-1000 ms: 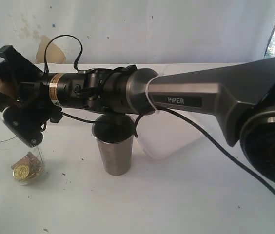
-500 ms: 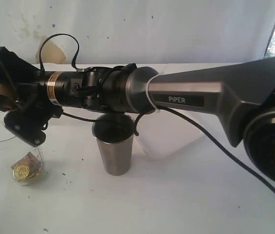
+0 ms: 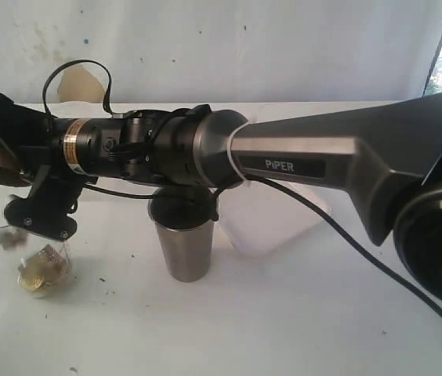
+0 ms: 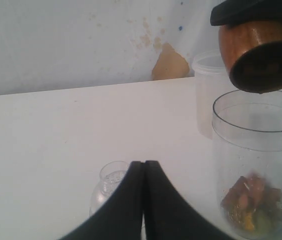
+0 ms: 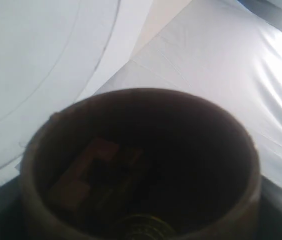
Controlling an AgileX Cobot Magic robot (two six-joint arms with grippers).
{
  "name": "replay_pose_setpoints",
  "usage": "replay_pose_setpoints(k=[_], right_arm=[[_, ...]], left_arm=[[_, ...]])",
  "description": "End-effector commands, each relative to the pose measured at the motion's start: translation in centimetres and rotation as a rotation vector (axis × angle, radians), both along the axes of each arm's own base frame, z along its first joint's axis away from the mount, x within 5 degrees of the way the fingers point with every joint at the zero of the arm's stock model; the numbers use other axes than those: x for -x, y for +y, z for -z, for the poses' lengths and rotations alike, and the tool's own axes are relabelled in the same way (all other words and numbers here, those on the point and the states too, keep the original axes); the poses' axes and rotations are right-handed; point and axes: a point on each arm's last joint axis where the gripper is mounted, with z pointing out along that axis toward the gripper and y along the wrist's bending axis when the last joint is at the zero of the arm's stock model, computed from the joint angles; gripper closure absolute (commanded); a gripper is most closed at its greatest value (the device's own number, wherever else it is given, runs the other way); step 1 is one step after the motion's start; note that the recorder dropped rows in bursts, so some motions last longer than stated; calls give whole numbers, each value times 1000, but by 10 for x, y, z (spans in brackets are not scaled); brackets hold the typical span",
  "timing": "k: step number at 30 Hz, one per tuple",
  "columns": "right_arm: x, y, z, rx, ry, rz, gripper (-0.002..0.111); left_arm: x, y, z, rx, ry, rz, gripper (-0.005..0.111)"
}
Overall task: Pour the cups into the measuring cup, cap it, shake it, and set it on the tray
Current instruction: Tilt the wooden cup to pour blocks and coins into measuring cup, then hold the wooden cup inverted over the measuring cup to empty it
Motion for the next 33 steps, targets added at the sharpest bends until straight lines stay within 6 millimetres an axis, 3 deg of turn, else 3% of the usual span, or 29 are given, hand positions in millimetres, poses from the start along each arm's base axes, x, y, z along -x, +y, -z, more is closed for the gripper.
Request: replay_pose_setpoints(k=[1, 17, 21, 33], right_arm=[[0, -1, -8, -11, -13, 6, 108], [7, 3, -15, 3, -96, -38, 108], [6, 2, -12, 114, -211, -36, 108], [7, 3, -13, 119, -236, -43, 108]], left_arm=[[0, 0, -1, 0, -15, 1, 107], [0, 0, -1, 0, -15, 1, 107], [0, 0, -1, 0, -15, 1, 107], [0, 0, -1, 0, -15, 1, 107]])
